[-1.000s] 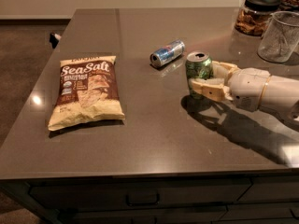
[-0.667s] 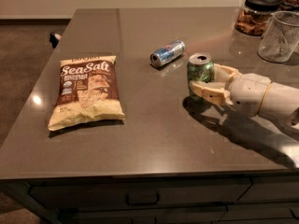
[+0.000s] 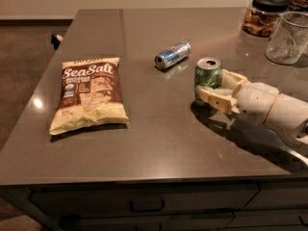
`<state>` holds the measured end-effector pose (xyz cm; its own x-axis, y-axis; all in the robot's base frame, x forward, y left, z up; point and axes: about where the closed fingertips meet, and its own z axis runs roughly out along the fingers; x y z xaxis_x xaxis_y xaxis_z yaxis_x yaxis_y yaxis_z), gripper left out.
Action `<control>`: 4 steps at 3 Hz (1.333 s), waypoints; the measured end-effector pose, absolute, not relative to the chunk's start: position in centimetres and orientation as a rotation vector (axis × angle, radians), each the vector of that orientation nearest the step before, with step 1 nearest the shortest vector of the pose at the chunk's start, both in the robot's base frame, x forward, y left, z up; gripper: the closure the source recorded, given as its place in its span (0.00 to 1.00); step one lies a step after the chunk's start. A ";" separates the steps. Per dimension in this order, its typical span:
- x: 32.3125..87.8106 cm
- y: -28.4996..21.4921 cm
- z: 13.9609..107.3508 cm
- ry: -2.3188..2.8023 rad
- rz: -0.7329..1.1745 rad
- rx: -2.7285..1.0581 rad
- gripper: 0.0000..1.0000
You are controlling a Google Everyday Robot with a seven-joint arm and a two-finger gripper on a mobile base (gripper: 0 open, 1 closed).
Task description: Place green can upright
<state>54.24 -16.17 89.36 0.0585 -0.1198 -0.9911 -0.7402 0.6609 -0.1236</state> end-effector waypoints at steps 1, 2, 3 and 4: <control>54.2 -16.3 89.1 1.459 0.540 -0.734 0.61; 54.3 -16.4 88.6 1.486 0.514 -0.725 0.38; 54.3 -16.1 88.6 1.486 0.515 -0.728 0.07; 54.3 -15.9 88.7 1.486 0.516 -0.730 0.00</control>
Offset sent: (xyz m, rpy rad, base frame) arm 0.0007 -0.0089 -0.0139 -0.0257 0.0303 -0.0913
